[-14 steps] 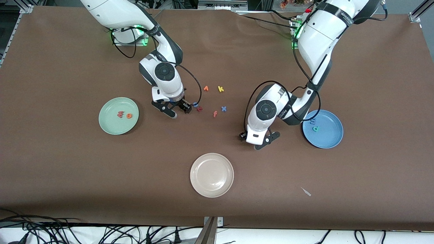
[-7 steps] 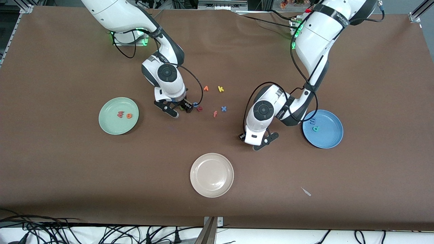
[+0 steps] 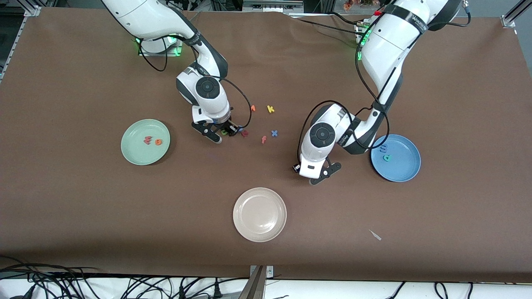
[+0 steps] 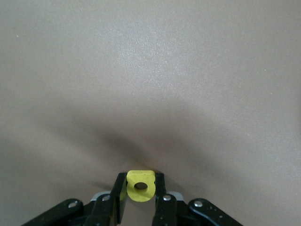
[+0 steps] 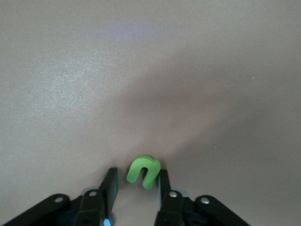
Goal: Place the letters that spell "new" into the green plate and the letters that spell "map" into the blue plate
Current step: 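Grasp the green U with the right gripper while the left gripper lifts yellow, then drop the yellow letter on the blue plate with the left gripper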
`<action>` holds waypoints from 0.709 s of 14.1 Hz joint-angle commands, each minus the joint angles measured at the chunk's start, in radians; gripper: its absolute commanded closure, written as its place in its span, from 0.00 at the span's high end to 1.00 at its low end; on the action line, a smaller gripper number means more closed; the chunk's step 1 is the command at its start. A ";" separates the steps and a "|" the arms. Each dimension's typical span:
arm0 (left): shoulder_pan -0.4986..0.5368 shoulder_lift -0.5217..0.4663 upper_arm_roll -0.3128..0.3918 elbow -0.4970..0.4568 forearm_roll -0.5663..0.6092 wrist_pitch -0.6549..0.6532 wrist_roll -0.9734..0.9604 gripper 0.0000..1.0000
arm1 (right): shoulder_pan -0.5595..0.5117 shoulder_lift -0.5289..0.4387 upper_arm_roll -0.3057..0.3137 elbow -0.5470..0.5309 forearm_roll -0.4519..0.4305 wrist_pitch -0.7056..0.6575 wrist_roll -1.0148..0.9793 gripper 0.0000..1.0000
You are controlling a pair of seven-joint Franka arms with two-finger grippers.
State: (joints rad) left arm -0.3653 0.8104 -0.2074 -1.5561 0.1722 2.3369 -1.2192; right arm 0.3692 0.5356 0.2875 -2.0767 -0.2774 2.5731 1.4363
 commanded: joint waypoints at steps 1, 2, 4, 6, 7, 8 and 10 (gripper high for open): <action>-0.003 0.012 0.014 0.033 0.038 -0.030 0.004 0.11 | 0.004 0.001 -0.001 -0.005 -0.011 -0.005 0.015 0.30; 0.002 0.007 0.014 0.047 0.038 -0.065 0.036 0.09 | 0.004 0.001 -0.002 -0.005 -0.011 -0.007 0.012 0.29; 0.037 0.007 0.011 0.112 0.027 -0.230 0.151 0.09 | 0.004 -0.002 -0.004 -0.005 -0.011 -0.010 0.007 0.28; 0.075 -0.011 0.006 0.137 0.023 -0.348 0.278 0.09 | 0.004 -0.003 -0.004 -0.005 -0.013 -0.010 0.006 0.24; 0.104 -0.023 0.002 0.137 0.021 -0.394 0.358 0.09 | 0.004 -0.002 -0.004 -0.005 -0.014 -0.011 0.006 0.18; 0.132 -0.037 0.002 0.137 0.021 -0.448 0.450 0.09 | 0.004 -0.003 -0.002 -0.005 -0.014 -0.011 0.006 0.13; 0.198 -0.059 0.003 0.134 0.021 -0.551 0.640 0.09 | 0.004 -0.005 -0.004 -0.005 -0.014 -0.011 0.004 0.13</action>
State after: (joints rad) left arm -0.2282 0.7859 -0.1948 -1.4121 0.1832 1.8767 -0.7507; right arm 0.3694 0.5342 0.2875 -2.0767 -0.2784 2.5730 1.4360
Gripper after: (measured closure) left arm 0.722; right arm 0.740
